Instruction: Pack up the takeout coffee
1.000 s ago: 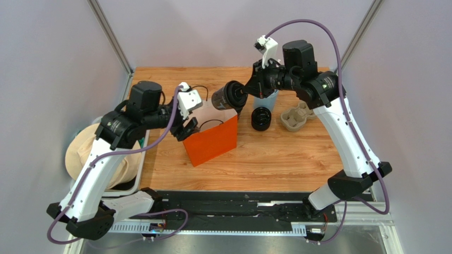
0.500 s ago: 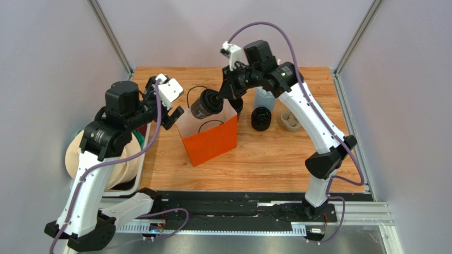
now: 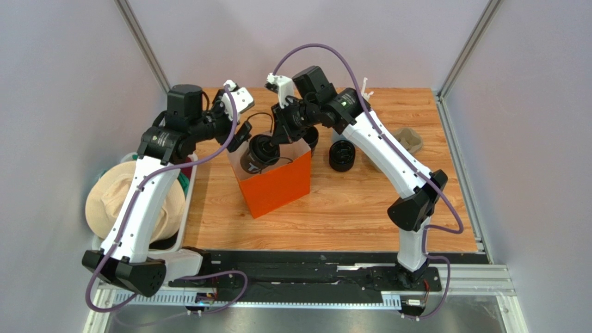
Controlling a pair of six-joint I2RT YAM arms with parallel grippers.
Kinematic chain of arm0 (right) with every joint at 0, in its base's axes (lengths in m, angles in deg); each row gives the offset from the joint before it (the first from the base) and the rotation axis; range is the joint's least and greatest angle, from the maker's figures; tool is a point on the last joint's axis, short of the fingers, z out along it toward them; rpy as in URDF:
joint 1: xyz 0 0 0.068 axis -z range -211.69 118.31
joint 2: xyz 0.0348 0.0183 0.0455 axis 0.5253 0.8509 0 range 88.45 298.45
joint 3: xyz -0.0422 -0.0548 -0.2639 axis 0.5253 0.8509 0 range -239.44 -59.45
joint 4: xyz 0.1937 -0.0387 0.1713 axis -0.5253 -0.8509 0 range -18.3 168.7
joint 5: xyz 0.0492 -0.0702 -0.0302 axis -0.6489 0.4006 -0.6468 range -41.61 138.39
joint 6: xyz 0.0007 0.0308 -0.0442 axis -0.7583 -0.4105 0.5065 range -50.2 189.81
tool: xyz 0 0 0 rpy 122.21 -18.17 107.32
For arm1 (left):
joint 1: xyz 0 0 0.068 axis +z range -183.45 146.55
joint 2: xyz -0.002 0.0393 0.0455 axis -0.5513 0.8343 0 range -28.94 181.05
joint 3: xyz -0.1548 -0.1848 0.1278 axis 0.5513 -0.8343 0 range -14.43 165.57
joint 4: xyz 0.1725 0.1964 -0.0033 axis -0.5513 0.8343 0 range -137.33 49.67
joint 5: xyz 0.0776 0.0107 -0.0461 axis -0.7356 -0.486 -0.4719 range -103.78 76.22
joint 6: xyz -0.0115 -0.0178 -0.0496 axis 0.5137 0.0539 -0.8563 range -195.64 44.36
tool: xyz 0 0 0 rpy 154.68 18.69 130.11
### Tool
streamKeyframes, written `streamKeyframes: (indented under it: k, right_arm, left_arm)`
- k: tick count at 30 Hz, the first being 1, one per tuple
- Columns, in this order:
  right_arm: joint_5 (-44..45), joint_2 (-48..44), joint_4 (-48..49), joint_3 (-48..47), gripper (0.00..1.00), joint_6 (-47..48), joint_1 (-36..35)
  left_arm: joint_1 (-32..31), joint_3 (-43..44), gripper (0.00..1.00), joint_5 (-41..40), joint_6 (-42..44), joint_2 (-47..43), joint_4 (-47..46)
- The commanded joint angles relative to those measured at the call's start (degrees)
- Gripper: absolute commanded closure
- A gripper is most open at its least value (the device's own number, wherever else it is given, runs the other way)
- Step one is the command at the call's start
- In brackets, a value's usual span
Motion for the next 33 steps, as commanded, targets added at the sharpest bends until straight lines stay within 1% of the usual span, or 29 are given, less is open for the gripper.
streamKeyframes:
  k: [1, 5, 6, 8, 9, 10, 11, 13, 14, 19, 25, 28, 33]
  right_arm:
    - [1.42, 0.79, -0.49, -1.63, 1.00, 0.64, -0.90]
    - [2.30, 1.05, -0.31, -1.11, 1.00, 1.00, -1.16]
    - [2.82, 1.14, -0.22, -1.02, 1.00, 0.91, -1.34]
    - [3.44, 1.32, -0.22, -0.32, 1.00, 1.00, -2.13]
    - [4.14, 1.41, -0.22, 0.04, 1.00, 1.08, -2.56]
    - [4.49, 1.41, -0.14, 0.56, 1.00, 1.08, -2.83]
    - [5.02, 1.49, -0.22, 0.83, 1.00, 1.17, -3.09]
    - [6.34, 1.41, 0.04, 1.44, 1.00, 1.17, -3.71]
    - [6.69, 1.23, 0.30, 2.23, 1.00, 1.17, -3.89]
    - [9.15, 0.88, 1.27, 3.99, 1.00, 0.03, -4.59]
    - [10.56, 1.67, 1.89, 5.05, 1.00, 0.12, -5.91]
    - [11.18, 2.20, 2.24, 6.01, 1.00, 0.47, -6.52]
    - [13.81, 2.72, 3.03, 6.72, 1.00, 0.82, -7.23]
  left_arm:
    - [0.69, 2.82, 0.27, 5.95, 1.11, 2.07, -3.28]
    - [1.13, 2.82, 0.38, 7.09, 1.37, 3.65, -4.07]
    - [1.13, 2.82, 0.47, 7.19, 1.55, 4.35, -4.16]
    - [1.31, 3.00, 0.59, 7.36, 1.20, 4.97, -4.42]
    - [1.57, 2.82, 0.71, 7.54, 0.76, 5.23, -5.12]
    - [1.75, 2.47, 0.75, 7.28, -0.29, 5.41, -5.47]
    - [1.84, 2.47, 0.82, 7.28, -0.82, 5.59, -5.82]
    - [2.10, 2.38, 0.85, 6.49, -2.74, 5.59, -6.09]
    - [2.10, 2.21, 0.91, 6.22, -3.19, 5.07, -6.18]
    - [2.10, -1.12, 0.94, 4.55, -7.58, 1.38, -7.76]
    - [2.10, -4.73, 0.93, 4.37, -12.07, -3.72, -7.94]
    - [2.10, -5.26, 0.94, 3.07, -14.27, -4.43, -7.15]
    - [2.10, -5.88, 1.00, -0.63, -19.62, -4.87, -7.59]
